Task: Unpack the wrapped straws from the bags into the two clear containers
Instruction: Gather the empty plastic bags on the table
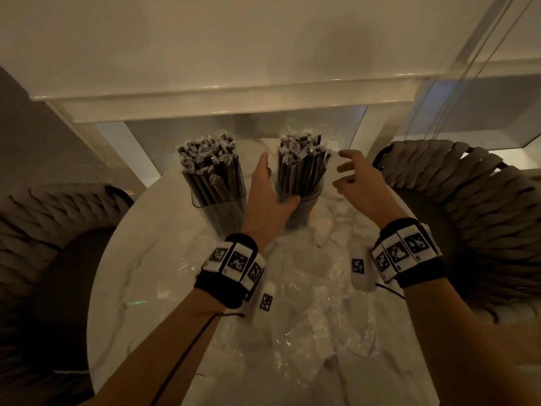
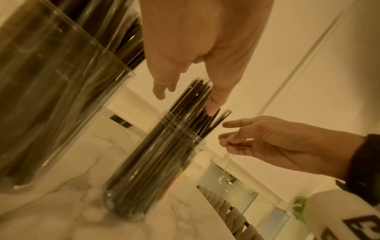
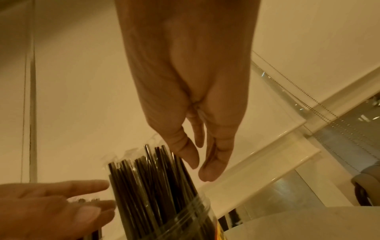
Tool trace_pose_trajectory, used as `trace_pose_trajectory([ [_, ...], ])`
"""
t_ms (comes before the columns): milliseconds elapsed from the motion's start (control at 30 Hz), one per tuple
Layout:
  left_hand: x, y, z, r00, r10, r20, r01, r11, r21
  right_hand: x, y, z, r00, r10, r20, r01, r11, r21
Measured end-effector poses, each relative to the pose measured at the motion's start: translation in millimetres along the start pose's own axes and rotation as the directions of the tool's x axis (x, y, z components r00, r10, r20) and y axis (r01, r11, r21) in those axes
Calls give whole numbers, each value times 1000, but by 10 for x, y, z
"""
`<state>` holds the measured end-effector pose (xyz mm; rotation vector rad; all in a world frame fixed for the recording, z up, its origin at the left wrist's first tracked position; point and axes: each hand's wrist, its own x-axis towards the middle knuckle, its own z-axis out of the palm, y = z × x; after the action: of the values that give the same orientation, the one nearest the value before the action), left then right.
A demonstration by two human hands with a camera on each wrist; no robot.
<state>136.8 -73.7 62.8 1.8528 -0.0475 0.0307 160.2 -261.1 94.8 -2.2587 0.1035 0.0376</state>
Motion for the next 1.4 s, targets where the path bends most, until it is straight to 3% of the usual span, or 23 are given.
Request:
trace_pose_trajectory([
  [67, -149, 13, -30, 1000, -3, -31, 3, 1000, 0, -136, 99, -39, 1000, -15, -18, 14, 998, -64],
  [133, -319, 17, -70, 998, 21, -53, -17, 997, 70, -314, 278, -3, 996, 58, 75, -42, 977, -208],
  [167, -400, -3, -79, 998, 38, -50, -31, 991, 133, -406, 407, 62, 973, 166, 163, -110, 947, -303],
  [233, -583, -88, -92, 999, 46, 7, -46, 967, 250, -662, 634, 251, 864, 385, 323, -206, 857, -472],
  [267, -661, -142, -88, 998, 24, 52, -38, 958, 286, -779, 723, 341, 824, 440, 355, -233, 836, -496],
  [300, -728, -196, -76, 995, -6, 100, -25, 951, 308, -882, 762, 399, 818, 462, 343, -272, 836, -476],
  [400, -901, -234, -37, 955, -147, 257, 33, 915, 402, -1088, 682, 317, 902, 362, 235, -274, 901, -336],
  [500, -1013, -186, -2, 883, -288, 371, 37, 831, 556, -1310, 253, -76, 980, 125, 153, -101, 983, -154],
  [533, -1034, -129, -9, 869, -312, 384, 79, 854, 514, -1401, 72, -202, 991, 32, 128, -25, 998, -58],
  [600, -1053, -15, -18, 878, -241, 415, 160, 962, 219, -1547, -232, -352, 989, -142, 43, 137, 985, 106],
  [633, -1054, 46, -52, 898, -180, 401, 167, 984, 68, -1607, -351, -375, 981, -192, -6, 191, 971, 147],
  [700, -1045, 233, -248, 947, -76, 312, 96, 994, -47, -1657, -494, -338, 971, -207, -120, 227, 954, 196],
  [800, -1052, 549, -754, 982, 26, 189, -36, 998, 50, -1678, -664, -163, 966, -129, -224, 191, 940, 283],
  [867, -1042, 594, -1151, 990, 77, 117, -92, 987, 129, -1673, -769, 32, 974, -91, -206, 154, 935, 319],
  [1000, -1011, 201, -1800, 996, 60, -69, -33, 938, 345, -1523, -909, 693, 998, 41, -36, -29, 956, 292],
  [1100, -1086, -292, -2063, 988, -47, -149, 130, 774, 620, -1450, -923, 1186, 987, 125, 97, -124, 992, -8],
  [1167, -1236, -564, -2080, 956, -180, -231, 288, 723, 628, -1479, -856, 1448, 954, 227, 196, -216, 974, -75],
  [1233, -1398, -757, -2020, 908, -354, -226, 419, 733, 535, -1544, -725, 1689, 864, 401, 305, -395, 915, -84],
  [1267, -1469, -855, -1981, 860, -473, -189, 502, 720, 479, -1571, -641, 1811, 799, 483, 357, -487, 869, -86],
  [1333, -1584, -999, -1917, 722, -684, -104, 651, 621, 436, -1681, -580, 2037, 696, 564, 445, -607, 793, -55],
  [1400, -1652, -1088, -1865, 625, -780, -32, 719, 559, 413, -1789, -588, 2224, 683, 540, 492, -630, 776, 24],
])
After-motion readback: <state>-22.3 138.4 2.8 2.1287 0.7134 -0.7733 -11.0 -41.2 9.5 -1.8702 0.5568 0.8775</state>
